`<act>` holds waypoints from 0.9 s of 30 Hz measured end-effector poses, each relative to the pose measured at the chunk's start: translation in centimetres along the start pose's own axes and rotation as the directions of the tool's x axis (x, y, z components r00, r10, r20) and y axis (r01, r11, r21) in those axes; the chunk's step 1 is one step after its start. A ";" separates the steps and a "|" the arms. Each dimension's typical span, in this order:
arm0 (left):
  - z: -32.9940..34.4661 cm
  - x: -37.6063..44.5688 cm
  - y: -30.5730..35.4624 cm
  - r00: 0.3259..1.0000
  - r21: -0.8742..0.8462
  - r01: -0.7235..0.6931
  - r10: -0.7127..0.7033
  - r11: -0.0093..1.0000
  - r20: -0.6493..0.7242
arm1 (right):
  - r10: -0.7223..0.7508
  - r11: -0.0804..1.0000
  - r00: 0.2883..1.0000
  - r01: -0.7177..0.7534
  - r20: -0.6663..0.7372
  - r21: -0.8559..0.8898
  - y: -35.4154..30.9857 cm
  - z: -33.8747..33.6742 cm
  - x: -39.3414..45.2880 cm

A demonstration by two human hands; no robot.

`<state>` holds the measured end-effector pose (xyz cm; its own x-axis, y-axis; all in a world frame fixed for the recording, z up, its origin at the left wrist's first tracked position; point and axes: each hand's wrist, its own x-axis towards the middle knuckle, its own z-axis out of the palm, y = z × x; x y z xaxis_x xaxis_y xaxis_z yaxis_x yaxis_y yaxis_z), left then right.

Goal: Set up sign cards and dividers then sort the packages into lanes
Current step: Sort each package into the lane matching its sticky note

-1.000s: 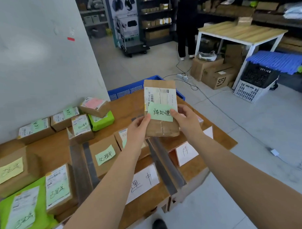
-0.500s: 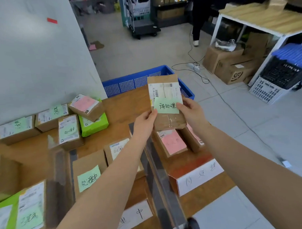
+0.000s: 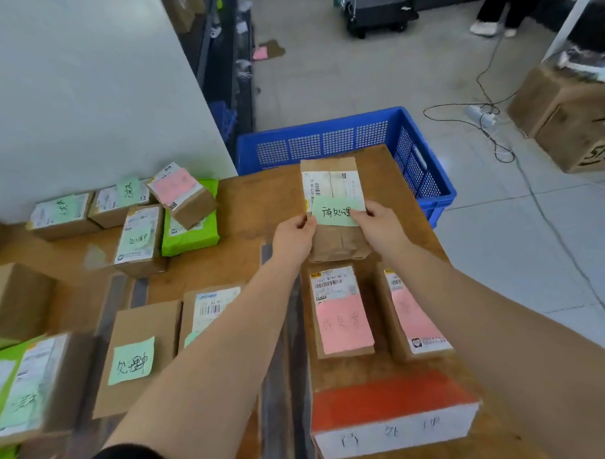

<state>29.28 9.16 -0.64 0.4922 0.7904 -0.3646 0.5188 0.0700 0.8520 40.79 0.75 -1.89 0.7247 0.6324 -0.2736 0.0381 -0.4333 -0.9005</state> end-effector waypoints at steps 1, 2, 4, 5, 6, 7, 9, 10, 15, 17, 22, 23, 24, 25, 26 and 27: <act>0.1 0.6 -0.1 1.000 0.011 0.008 -0.008 1.000 -0.024 | 0.003 1.000 1.000 -0.003 0.020 -0.001 0.1 0.2 0.6; 0.2 1.3 -0.3 0.999 0.021 0.017 -0.016 1.000 -0.044 | 0.004 1.000 0.999 -0.004 0.037 0.001 0.3 0.5 1.3; 0.4 2.5 -0.7 0.997 0.043 0.046 -0.043 0.998 -0.070 | -0.002 1.000 0.998 0.002 0.066 -0.009 0.5 1.0 2.5; 0.5 3.0 -0.9 0.995 0.052 0.060 -0.056 0.997 -0.080 | -0.003 1.000 0.997 0.005 0.076 -0.026 0.7 1.2 3.0; 0.7 3.4 -1.2 0.994 0.069 0.073 -0.067 0.995 -0.088 | 0.000 0.999 0.996 0.004 0.090 -0.051 1.1 1.5 3.5; 0.8 3.7 -1.6 0.992 0.098 0.090 -0.081 0.991 -0.092 | 0.008 0.997 0.994 0.001 0.109 -0.081 1.4 1.8 3.9; 1.3 4.1 -2.2 0.988 0.165 0.141 -0.128 0.976 -0.087 | 0.044 0.987 0.987 -0.019 0.153 -0.159 2.3 2.4 4.2; 1.5 4.1 -2.5 0.985 0.188 0.166 -0.154 0.968 -0.079 | 0.067 0.978 0.983 -0.031 0.171 -0.204 2.8 2.5 4.3; 2.1 3.0 -2.1 0.973 0.257 0.232 -0.229 0.938 -0.043 | 0.113 0.925 0.971 -0.025 0.212 -0.379 3.4 2.5 3.8; 2.1 2.0 -1.1 0.981 0.276 0.193 -0.182 0.942 -0.064 | 0.085 0.920 0.978 -0.003 0.193 -0.391 2.7 2.2 3.5; -1.2 -1.9 3.1 0.984 0.388 -0.015 0.084 0.922 -0.160 | -0.140 0.864 0.970 0.218 0.199 -0.453 -2.1 2.1 1.3; -2.6 -2.8 3.7 0.969 0.493 -0.053 0.165 0.868 -0.186 | -0.174 0.837 0.956 0.270 0.236 -0.476 -3.6 2.4 0.4; -4.0 -3.7 4.1 0.951 0.616 -0.074 0.241 0.785 -0.192 | -0.208 0.809 0.938 0.323 0.276 -0.491 -4.9 2.6 -0.5; -5.7 -4.4 4.2 0.933 0.713 -0.083 0.306 0.696 -0.190 | -0.242 0.777 0.920 0.374 0.309 -0.506 -6.3 2.9 -1.4; -7.4 -5.0 4.0 0.921 0.768 -0.071 0.337 0.637 -0.194 | -0.278 0.748 0.900 0.422 0.335 -0.512 -7.4 3.3 -2.1; -9.1 -5.6 3.7 0.920 0.788 -0.044 0.333 0.614 -0.208 | -0.306 0.724 0.882 0.460 0.359 -0.513 -8.5 3.7 -2.9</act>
<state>22.06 10.53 7.94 0.4799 0.8770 0.0261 0.8479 -0.4712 0.2428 35.82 4.98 5.28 0.3801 0.9208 -0.0872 0.7142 -0.3521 -0.6049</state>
